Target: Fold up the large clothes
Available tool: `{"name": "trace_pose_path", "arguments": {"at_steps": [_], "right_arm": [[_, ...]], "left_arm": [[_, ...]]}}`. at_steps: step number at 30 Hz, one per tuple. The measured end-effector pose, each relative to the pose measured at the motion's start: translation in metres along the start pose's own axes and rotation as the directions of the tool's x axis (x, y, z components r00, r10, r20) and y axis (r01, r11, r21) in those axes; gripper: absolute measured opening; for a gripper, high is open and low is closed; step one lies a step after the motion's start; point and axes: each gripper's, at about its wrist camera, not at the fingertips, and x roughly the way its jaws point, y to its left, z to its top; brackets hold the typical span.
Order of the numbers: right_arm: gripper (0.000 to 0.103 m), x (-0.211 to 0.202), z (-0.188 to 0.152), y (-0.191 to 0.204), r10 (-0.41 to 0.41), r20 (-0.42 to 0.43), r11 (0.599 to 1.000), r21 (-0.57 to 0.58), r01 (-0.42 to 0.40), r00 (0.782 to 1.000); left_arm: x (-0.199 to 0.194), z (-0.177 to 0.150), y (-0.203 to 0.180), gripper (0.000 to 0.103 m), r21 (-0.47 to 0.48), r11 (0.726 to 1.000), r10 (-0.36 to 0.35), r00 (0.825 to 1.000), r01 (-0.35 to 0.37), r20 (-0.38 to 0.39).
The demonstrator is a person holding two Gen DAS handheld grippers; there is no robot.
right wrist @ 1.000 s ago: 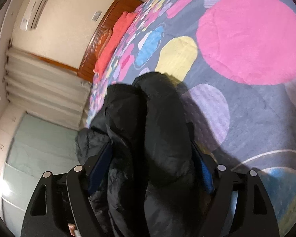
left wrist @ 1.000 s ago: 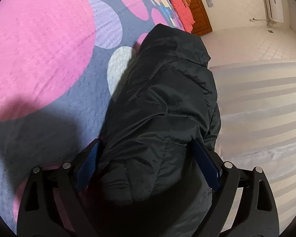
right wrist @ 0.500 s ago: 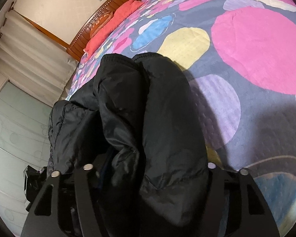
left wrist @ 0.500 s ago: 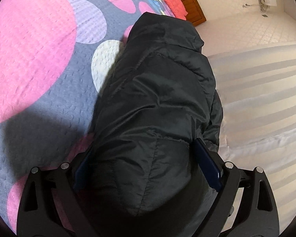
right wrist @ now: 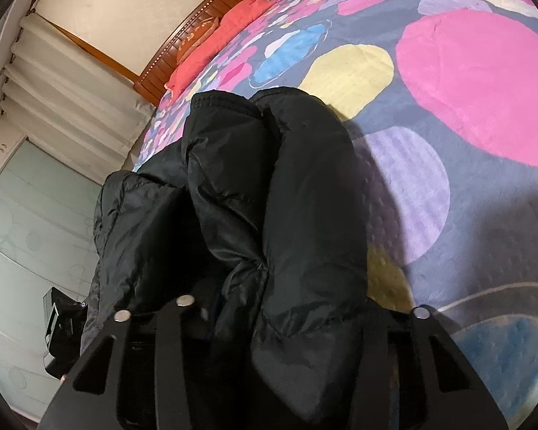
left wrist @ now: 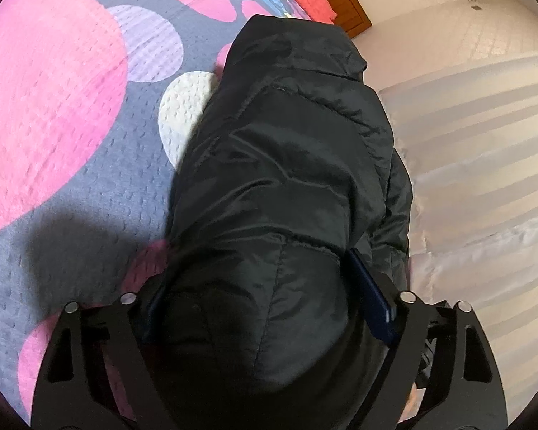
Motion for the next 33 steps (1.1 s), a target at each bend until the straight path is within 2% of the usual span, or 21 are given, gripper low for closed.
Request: {"name": "trace_pose_path", "arguments": {"at_steps": [7, 15, 22, 27, 29, 31, 33], "right_arm": [[0.03, -0.005, -0.007, 0.006, 0.025, 0.029, 1.0, 0.017, -0.025, 0.999], [0.027, 0.001, -0.005, 0.033, 0.099, 0.049, 0.995, 0.011, -0.1, 0.994], [0.026, 0.049, 0.011, 0.087, 0.186, 0.022, 0.983, -0.002, -0.186, 0.982], [0.026, 0.086, 0.022, 0.118, 0.215, -0.007, 0.976, -0.014, -0.215, 0.977], [0.026, 0.103, 0.022, 0.123, 0.204, -0.031, 0.979, -0.009, -0.205, 0.978], [0.026, 0.121, 0.019, 0.123, 0.161, -0.064, 0.987, -0.006, -0.162, 0.985], [0.026, 0.13, 0.018, 0.117, 0.131, -0.066, 0.991, 0.002, -0.131, 0.989]], "left_arm": [[-0.006, -0.001, -0.017, 0.073, 0.06, 0.998, 0.023, 1.0, -0.024, 0.016], [-0.029, 0.019, -0.029, 0.068, 0.121, 0.992, 0.035, 0.998, -0.042, 0.058], [-0.062, 0.068, -0.013, 0.068, 0.11, 0.991, 0.067, 0.989, -0.081, 0.13], [-0.077, 0.105, 0.005, 0.068, 0.091, 0.99, 0.095, 0.981, -0.112, 0.171], [-0.076, 0.113, 0.015, 0.068, 0.082, 0.988, 0.117, 0.978, -0.132, 0.17], [-0.069, 0.118, 0.03, 0.068, 0.062, 0.984, 0.154, 0.976, -0.165, 0.153], [-0.066, 0.12, 0.044, 0.069, 0.038, 0.987, 0.152, 0.977, -0.159, 0.146]]}}
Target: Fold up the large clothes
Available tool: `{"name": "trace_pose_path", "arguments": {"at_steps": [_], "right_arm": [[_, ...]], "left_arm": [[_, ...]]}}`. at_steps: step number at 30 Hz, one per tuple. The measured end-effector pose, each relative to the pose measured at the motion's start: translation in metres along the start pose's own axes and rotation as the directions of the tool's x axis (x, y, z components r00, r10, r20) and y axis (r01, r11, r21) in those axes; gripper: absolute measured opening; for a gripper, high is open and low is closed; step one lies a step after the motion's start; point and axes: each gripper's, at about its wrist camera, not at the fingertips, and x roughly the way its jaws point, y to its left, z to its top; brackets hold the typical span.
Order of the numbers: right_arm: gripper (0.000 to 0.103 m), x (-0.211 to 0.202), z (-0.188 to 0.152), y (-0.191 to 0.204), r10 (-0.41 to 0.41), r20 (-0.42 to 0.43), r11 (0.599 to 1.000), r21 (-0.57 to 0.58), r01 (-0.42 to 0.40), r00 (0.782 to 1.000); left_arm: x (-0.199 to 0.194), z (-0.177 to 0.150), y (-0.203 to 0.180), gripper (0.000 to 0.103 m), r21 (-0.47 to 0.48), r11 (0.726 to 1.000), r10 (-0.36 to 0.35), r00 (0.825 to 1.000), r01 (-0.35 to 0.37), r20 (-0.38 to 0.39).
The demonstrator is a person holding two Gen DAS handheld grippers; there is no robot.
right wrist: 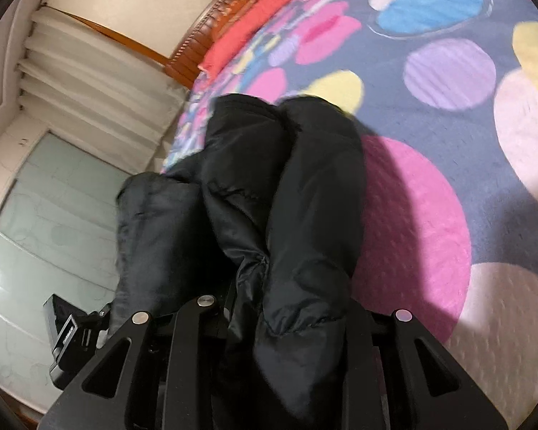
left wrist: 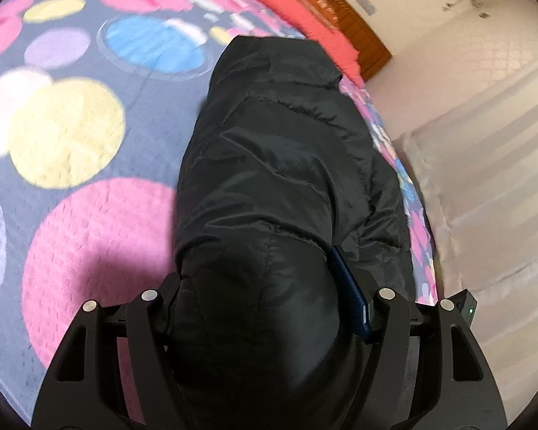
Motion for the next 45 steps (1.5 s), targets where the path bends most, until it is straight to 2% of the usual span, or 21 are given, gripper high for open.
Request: {"name": "trace_pose_path", "arguments": {"at_steps": [3, 6, 9, 11, 13, 14, 18, 22, 24, 25, 28, 31, 35, 45], "right_arm": [[0.026, -0.001, 0.001, -0.001, -0.001, -0.011, 1.0, -0.01, 0.001, 1.0], [0.031, -0.003, 0.002, 0.002, -0.028, -0.019, 0.999, -0.032, 0.027, 0.999], [0.042, -0.008, 0.007, 0.007, -0.065, -0.02, 0.996, -0.055, 0.064, 0.998], [0.051, -0.011, 0.005, 0.012, -0.089, -0.02, 0.993, -0.083, 0.087, 0.996], [0.065, -0.024, 0.0, 0.013, -0.102, -0.013, 0.989, -0.104, 0.1, 0.995], [0.068, -0.029, -0.004, 0.012, -0.104, -0.012, 0.989, -0.11, 0.102, 0.994], [0.073, -0.048, -0.023, 0.004, -0.097, -0.038, 0.988, -0.125, 0.092, 0.995], [0.075, -0.048, -0.04, -0.007, -0.058, -0.065, 0.996, -0.077, 0.053, 0.996], [0.075, -0.048, -0.044, -0.008, -0.053, -0.053, 0.997, -0.066, 0.049, 0.997], [0.068, -0.047, -0.044, -0.006, -0.056, -0.056, 0.996, -0.07, 0.052, 0.997], [0.046, -0.045, -0.047, 0.0, -0.061, -0.078, 0.996, -0.074, 0.055, 0.995], [0.032, -0.054, -0.049, 0.003, -0.042, -0.07, 0.996, -0.076, 0.037, 0.997], [0.029, -0.064, -0.057, 0.002, -0.019, -0.07, 0.998, -0.055, 0.015, 0.997], [0.029, -0.083, -0.083, -0.011, 0.022, -0.087, 0.999, -0.021, -0.024, 0.996]], "left_arm": [[0.0, -0.003, 0.012, 0.072, -0.006, 1.0, -0.01, 1.0, 0.01, 0.008], [-0.002, -0.006, 0.014, 0.075, -0.007, 1.0, -0.01, 1.0, 0.01, 0.008], [-0.006, -0.007, 0.017, 0.079, -0.014, 1.0, -0.024, 1.0, 0.024, 0.002], [-0.014, -0.01, 0.022, 0.083, -0.021, 0.999, -0.04, 0.999, 0.04, 0.0], [-0.023, -0.015, 0.029, 0.087, -0.034, 0.997, -0.063, 0.998, 0.063, 0.006], [-0.032, -0.021, 0.033, 0.089, -0.038, 0.995, -0.088, 0.996, 0.089, 0.011], [-0.045, -0.05, 0.043, 0.094, -0.041, 0.99, -0.134, 0.991, 0.133, -0.012], [-0.039, -0.069, 0.051, 0.097, -0.08, 0.978, -0.198, 0.98, 0.195, -0.031], [-0.037, -0.068, 0.049, 0.096, -0.08, 0.977, -0.2, 0.979, 0.197, -0.03], [-0.036, -0.068, 0.047, 0.096, -0.077, 0.978, -0.195, 0.98, 0.192, -0.033], [-0.036, -0.064, 0.039, 0.085, -0.078, 0.985, -0.156, 0.988, 0.154, -0.021], [-0.043, -0.066, 0.033, 0.073, -0.06, 0.99, -0.129, 0.992, 0.128, -0.009], [-0.052, -0.072, 0.025, 0.069, -0.061, 0.993, -0.107, 0.994, 0.105, -0.014], [-0.072, -0.1, 0.029, 0.068, -0.071, 0.994, -0.089, 0.996, 0.087, -0.021]]}}
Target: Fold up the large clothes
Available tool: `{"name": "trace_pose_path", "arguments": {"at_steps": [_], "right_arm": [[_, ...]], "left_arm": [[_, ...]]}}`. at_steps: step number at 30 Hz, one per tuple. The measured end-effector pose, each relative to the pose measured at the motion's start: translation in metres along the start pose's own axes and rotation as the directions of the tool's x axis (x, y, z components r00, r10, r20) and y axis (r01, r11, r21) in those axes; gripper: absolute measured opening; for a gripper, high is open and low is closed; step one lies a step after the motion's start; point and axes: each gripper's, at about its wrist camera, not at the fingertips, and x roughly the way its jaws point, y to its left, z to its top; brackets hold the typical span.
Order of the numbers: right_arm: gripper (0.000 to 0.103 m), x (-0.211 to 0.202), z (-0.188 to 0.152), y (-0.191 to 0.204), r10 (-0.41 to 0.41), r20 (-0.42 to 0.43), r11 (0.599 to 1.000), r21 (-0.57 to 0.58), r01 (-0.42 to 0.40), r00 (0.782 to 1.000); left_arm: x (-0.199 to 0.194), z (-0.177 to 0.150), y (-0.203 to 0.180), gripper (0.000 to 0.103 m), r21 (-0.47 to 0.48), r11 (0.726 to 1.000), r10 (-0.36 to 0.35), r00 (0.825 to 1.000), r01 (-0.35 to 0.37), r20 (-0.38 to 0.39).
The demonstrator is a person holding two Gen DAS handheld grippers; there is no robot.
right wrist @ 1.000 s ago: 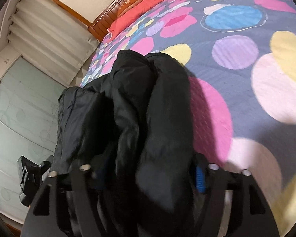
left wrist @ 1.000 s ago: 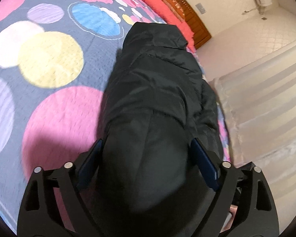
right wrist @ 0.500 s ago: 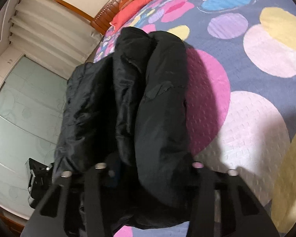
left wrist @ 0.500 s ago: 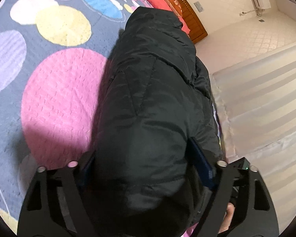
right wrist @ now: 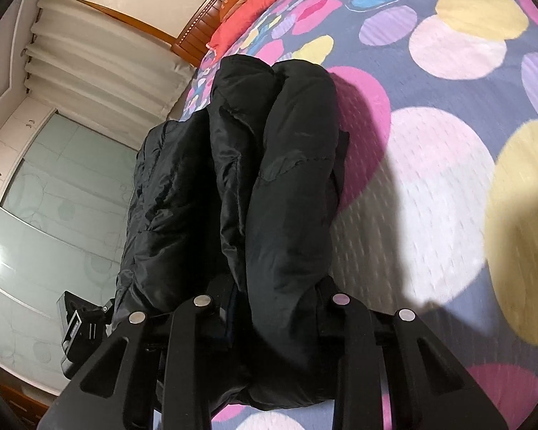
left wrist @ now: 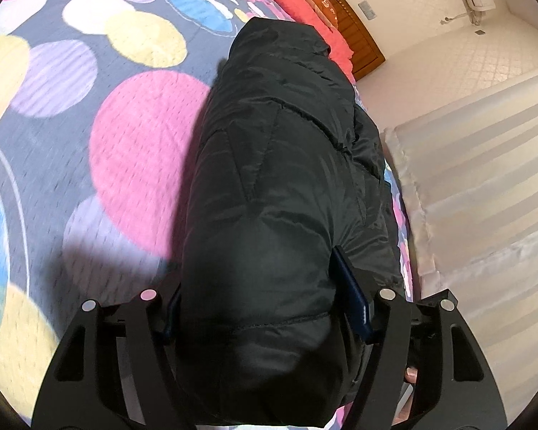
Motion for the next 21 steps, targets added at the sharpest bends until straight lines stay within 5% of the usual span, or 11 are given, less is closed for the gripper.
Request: {"name": "trace_pose_path", "arguments": {"at_steps": [6, 16, 21], "right_arm": [[0.03, 0.002, 0.004, -0.001, -0.003, 0.005, 1.0, -0.019, 0.003, 1.0], [0.06, -0.01, 0.012, 0.0, -0.017, 0.021, 1.0, -0.007, 0.017, 1.0], [0.063, -0.03, 0.027, 0.005, -0.038, 0.075, 0.999, -0.031, 0.04, 0.997]], "left_arm": [[0.0, -0.001, 0.007, 0.074, -0.002, 1.0, -0.01, 1.0, 0.01, 0.001], [-0.014, 0.008, 0.011, 0.081, -0.02, 0.999, -0.041, 0.999, 0.041, -0.003], [-0.021, 0.02, 0.009, 0.081, 0.002, 0.999, -0.034, 0.998, 0.034, 0.045]]}}
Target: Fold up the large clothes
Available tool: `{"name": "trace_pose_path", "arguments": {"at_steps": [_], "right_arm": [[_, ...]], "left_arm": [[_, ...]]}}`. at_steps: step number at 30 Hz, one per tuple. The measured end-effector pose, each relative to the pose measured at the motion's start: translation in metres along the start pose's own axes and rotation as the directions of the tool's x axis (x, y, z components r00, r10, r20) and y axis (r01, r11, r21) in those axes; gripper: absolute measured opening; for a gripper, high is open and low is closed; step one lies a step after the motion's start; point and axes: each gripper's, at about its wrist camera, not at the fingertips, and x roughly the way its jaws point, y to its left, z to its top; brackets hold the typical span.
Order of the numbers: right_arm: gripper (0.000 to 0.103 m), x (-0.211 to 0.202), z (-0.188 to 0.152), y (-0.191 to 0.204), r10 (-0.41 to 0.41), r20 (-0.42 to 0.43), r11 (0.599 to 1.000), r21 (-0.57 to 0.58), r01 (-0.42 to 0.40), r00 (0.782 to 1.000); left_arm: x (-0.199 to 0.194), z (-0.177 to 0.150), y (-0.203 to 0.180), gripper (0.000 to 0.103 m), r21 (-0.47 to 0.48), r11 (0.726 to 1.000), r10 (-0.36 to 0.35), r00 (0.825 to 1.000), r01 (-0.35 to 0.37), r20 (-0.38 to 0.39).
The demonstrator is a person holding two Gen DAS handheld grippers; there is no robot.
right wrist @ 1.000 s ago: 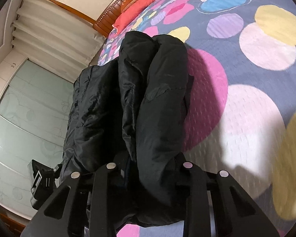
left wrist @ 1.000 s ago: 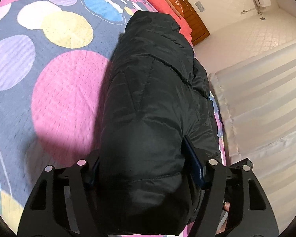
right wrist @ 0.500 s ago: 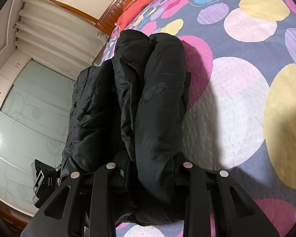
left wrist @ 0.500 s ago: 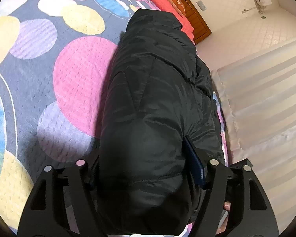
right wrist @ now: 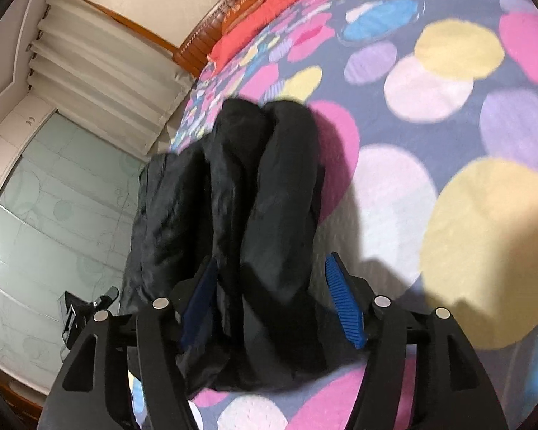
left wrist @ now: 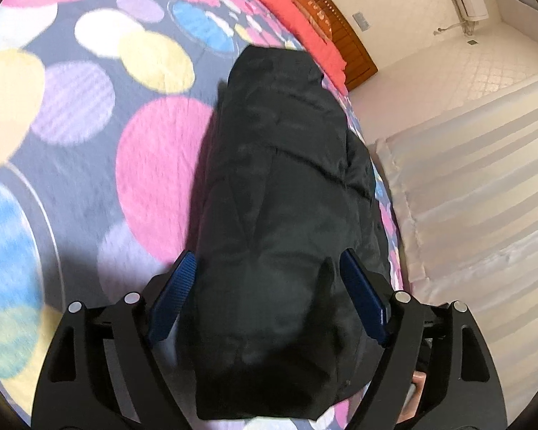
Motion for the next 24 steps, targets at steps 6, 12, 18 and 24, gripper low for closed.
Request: {"name": "trace_pose_path", "arguments": {"at_steps": [6, 12, 18, 24], "right_arm": [[0.066, 0.025, 0.033, 0.009, 0.017, 0.007, 1.0, 0.012, -0.017, 1.0], [0.067, 0.057, 0.05, 0.008, -0.021, -0.004, 1.0, 0.017, 0.021, 1.0], [0.043, 0.075, 0.046, -0.004, -0.07, -0.017, 0.997, 0.035, 0.071, 0.997], [0.043, 0.073, 0.04, -0.007, -0.075, -0.015, 0.997, 0.034, 0.076, 0.997]], "left_arm": [[0.017, 0.024, -0.018, 0.081, 0.07, 0.997, 0.031, 0.999, -0.031, 0.009], [0.038, 0.035, -0.022, 0.081, 0.09, 0.99, 0.107, 0.994, -0.106, 0.0], [0.051, 0.032, -0.018, 0.081, 0.104, 0.984, 0.148, 0.989, -0.147, -0.003], [0.055, 0.031, -0.015, 0.082, 0.089, 0.985, 0.152, 0.988, -0.151, -0.009]]}}
